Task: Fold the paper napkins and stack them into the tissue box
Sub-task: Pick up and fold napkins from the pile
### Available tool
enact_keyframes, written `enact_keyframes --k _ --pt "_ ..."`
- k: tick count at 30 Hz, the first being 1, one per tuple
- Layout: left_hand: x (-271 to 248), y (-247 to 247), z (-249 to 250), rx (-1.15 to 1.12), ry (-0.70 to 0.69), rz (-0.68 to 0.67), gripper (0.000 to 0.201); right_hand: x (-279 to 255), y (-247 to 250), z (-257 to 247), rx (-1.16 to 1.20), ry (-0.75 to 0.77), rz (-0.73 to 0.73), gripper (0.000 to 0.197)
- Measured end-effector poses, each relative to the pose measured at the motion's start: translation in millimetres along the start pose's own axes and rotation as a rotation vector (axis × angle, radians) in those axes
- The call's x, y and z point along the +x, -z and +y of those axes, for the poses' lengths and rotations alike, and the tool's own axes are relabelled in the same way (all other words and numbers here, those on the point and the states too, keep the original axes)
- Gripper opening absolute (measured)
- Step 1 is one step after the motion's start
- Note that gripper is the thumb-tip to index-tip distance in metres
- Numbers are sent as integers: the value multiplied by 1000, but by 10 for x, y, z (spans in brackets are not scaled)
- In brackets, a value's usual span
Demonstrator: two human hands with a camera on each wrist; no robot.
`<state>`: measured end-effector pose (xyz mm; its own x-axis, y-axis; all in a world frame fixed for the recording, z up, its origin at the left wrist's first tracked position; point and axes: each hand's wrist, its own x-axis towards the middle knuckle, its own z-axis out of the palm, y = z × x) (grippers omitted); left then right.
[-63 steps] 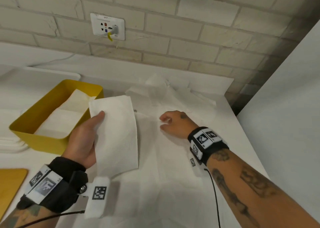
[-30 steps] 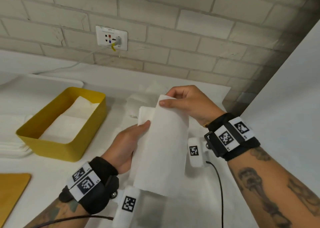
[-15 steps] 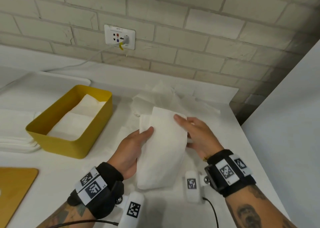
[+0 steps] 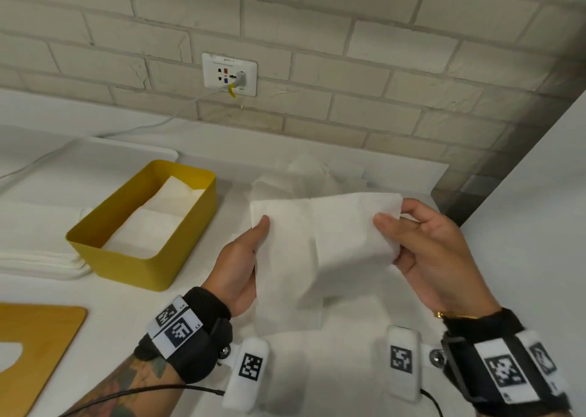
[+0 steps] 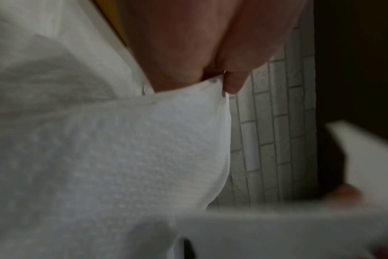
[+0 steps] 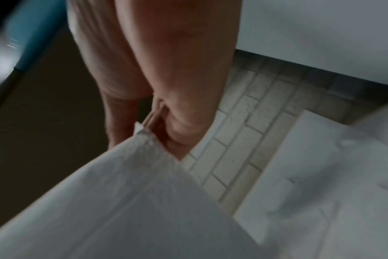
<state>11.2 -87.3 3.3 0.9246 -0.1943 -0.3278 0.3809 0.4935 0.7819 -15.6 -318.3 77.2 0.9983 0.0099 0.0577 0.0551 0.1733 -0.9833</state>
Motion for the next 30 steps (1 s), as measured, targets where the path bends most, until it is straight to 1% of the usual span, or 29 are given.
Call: enact_keyframes --k 2,3,4,6,8,11,13,16,18,21,24,26,28,30 --pt "5 -33 23 1 -5 1 43 -91 -42 -156 -69 -12 -177 23" --pt "11 -52 19 4 -8 -1 45 -100 -70 -183 -74 -20 -224 24" --pt "13 -73 9 13 -12 -3 47 -87 -104 -176 -59 -24 -236 24" --pt "9 -117 -26 38 -18 -11 50 -5 -178 -67 -41 -23 -170 23" --pt "-9 -169 -56 49 -12 -44 55 110 -243 121 -105 -26 -60 17" --pt "-33 -214 -88 59 -24 -72 60 221 -315 369 -212 -92 65 8" --pt "-32 -211 -110 67 -38 -84 65 250 -350 452 -243 -113 121 5" --pt "-28 -179 -139 57 -31 -101 71 262 -407 493 -263 -112 167 5" --pt "-38 -178 -145 66 -34 -107 63 272 -429 524 -269 -110 189 6" --pt "-41 -202 -154 98 -48 -114 44 295 -443 590 -260 -108 225 12" --pt "-22 -204 -173 107 -55 -94 37 308 -458 650 -226 -116 261 16" --pt "-11 -202 -173 110 -57 -75 38 278 -478 674 -195 -137 236 16" --pt "19 -180 -150 92 -61 -43 41 180 -498 703 -149 -180 142 16" --pt "66 -117 -92 56 -69 11 42 44 -484 810 -180 -235 25 25"
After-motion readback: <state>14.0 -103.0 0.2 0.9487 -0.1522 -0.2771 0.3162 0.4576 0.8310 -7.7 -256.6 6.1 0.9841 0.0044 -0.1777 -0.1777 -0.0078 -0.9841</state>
